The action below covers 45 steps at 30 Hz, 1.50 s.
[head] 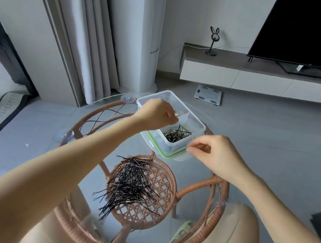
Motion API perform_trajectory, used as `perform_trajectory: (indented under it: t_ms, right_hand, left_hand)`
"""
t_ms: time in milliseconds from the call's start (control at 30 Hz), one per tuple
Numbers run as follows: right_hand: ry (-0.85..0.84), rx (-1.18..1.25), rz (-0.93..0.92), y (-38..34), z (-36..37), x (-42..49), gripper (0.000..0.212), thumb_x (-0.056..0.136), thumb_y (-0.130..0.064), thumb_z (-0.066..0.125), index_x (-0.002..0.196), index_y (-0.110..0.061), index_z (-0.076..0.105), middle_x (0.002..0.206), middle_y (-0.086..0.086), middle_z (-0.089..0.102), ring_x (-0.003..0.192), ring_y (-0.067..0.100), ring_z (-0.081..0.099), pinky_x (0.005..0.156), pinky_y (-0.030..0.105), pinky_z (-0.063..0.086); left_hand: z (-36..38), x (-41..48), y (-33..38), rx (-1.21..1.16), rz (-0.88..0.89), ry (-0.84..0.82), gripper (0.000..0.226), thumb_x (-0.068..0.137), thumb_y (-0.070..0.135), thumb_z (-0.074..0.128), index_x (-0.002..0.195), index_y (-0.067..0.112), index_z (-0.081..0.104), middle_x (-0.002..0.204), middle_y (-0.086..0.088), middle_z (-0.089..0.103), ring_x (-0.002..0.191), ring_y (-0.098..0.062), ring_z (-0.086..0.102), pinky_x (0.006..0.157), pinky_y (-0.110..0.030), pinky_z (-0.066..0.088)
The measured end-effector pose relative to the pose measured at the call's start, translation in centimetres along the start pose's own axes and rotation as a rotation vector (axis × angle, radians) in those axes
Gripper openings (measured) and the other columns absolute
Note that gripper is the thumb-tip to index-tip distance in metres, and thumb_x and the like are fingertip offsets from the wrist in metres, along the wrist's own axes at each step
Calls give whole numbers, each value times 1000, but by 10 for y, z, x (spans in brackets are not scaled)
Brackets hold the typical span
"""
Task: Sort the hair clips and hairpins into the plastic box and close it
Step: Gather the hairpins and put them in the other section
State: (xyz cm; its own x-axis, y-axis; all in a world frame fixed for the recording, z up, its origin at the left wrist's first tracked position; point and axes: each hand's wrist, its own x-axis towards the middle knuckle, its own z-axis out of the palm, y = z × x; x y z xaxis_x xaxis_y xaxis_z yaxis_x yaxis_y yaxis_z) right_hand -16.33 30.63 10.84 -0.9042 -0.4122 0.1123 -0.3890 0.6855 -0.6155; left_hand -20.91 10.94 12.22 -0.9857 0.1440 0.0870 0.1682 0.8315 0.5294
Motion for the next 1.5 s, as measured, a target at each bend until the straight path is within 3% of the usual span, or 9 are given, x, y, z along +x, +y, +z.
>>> perform_trajectory:
  t_ms: [167,267,433,600,933,1033,1167,1367,1500]
  right_hand:
    - [-351,-232,0,4,63,-47,88,61,-64,68,136,-27,38,123,-7,50,108,5,47,90,24,43]
    - [-446,-353,-61,9,98,-61,119,56,-74,62,143,-36,-10,155,-5,5,141,17,7,114,41,8]
    - [-84,86,-61,-12,128,-29,94,74,-63,57,146,-23,12,156,1,15,142,13,13,116,34,19]
    - [20,-331,-152,-14,135,-19,39,90,-36,51,118,-11,60,128,10,57,123,27,46,107,38,34]
    - [-293,-370,-112,17,102,-84,98,69,-85,22,146,-24,15,155,-7,17,142,9,9,112,26,3]
    - [-327,-406,-86,17,109,-88,111,62,-87,31,147,-21,5,156,-5,8,143,12,2,111,27,0]
    - [-103,-381,-69,3,119,-76,85,73,-66,52,136,-10,40,134,5,49,123,22,41,105,33,32]
    - [-67,-101,-15,-27,133,-57,60,81,-34,65,132,-10,44,123,5,56,114,18,50,101,30,41]
    - [-83,-202,2,-18,117,-62,92,68,-66,60,140,-15,31,136,2,44,123,19,40,101,34,37]
  left_hand:
    - [10,-82,-57,-27,1,41,30,93,36,49,104,18,71,112,0,69,100,-17,65,89,-32,51]
    - [30,-120,-88,-6,-82,-60,42,96,44,33,129,28,53,140,3,50,131,-16,44,112,-39,33]
    - [56,-128,-91,-236,-158,-112,44,100,33,20,137,26,44,150,4,36,145,-15,13,119,-32,1]
    - [57,-143,-80,-243,-87,-180,43,98,38,29,136,24,46,144,8,44,138,-9,32,106,-13,18]
    - [51,-211,-99,299,114,-305,119,39,99,30,134,53,-27,150,13,-26,139,-15,-30,113,-39,-16]
    - [58,-215,-105,328,117,-240,113,53,93,35,140,48,-19,157,6,-9,146,-20,-8,116,-39,-2]
    - [52,-195,-107,356,117,-38,92,70,71,51,145,24,26,134,-4,52,118,-25,54,98,-37,45]
    - [51,-173,-92,304,-49,-48,89,73,70,51,145,25,24,126,-3,50,115,-22,46,98,-33,41]
    - [40,-185,-92,335,-210,-138,100,64,79,47,142,23,23,126,-6,48,116,-23,47,95,-34,44]
